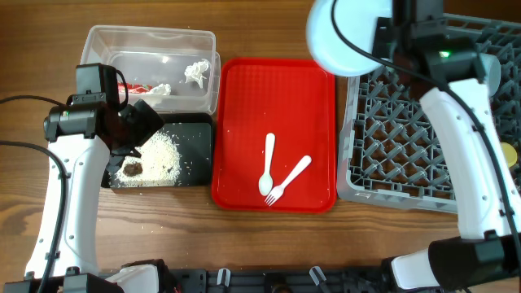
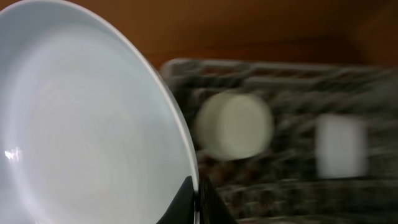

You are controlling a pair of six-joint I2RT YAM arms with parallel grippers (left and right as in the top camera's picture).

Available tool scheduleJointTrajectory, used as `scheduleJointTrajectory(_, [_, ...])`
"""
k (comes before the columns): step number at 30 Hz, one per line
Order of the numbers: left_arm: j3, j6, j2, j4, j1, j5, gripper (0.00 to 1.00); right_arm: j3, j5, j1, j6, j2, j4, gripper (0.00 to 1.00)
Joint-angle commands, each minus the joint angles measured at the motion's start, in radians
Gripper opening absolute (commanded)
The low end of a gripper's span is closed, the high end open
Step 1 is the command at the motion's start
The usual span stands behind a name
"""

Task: Sort waste into correct bins and load items into the dishwasher rack
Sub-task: 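Lift the light-blue plate and carry it into the rack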

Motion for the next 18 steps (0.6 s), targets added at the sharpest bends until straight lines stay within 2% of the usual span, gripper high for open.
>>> scheduleJointTrajectory(1, [0.0, -0.005, -0.001, 0.0, 0.005, 0.001, 1.0, 0.002, 0.36, -0.056, -0.193, 0.0, -0.01, 0.04])
scheduleJointTrajectory(4, [0.0, -0.005, -0.001, 0.0, 0.005, 0.001, 1.0, 0.002, 0.531, -0.087, -0.192, 0.001, -0.053, 0.04])
scheduleJointTrajectory(8, [0.0, -0.005, -0.001, 0.001, 0.005, 0.001, 1.0, -0.005, 0.704, -0.116, -0.106, 0.001, -0.152, 0.04])
scheduleJointTrajectory(12, [0.0, -0.005, -0.001, 0.008, 0.005, 0.001, 1.0, -0.055, 0.755, -0.151, 0.01, 0.001, -0.237, 0.04])
scheduleJointTrajectory(18, [0.0, -0.005, -0.001, 0.008, 0.005, 0.001, 1.0, -0.176, 0.765, -0.183, 0.114, 0.001, -0.243, 0.04])
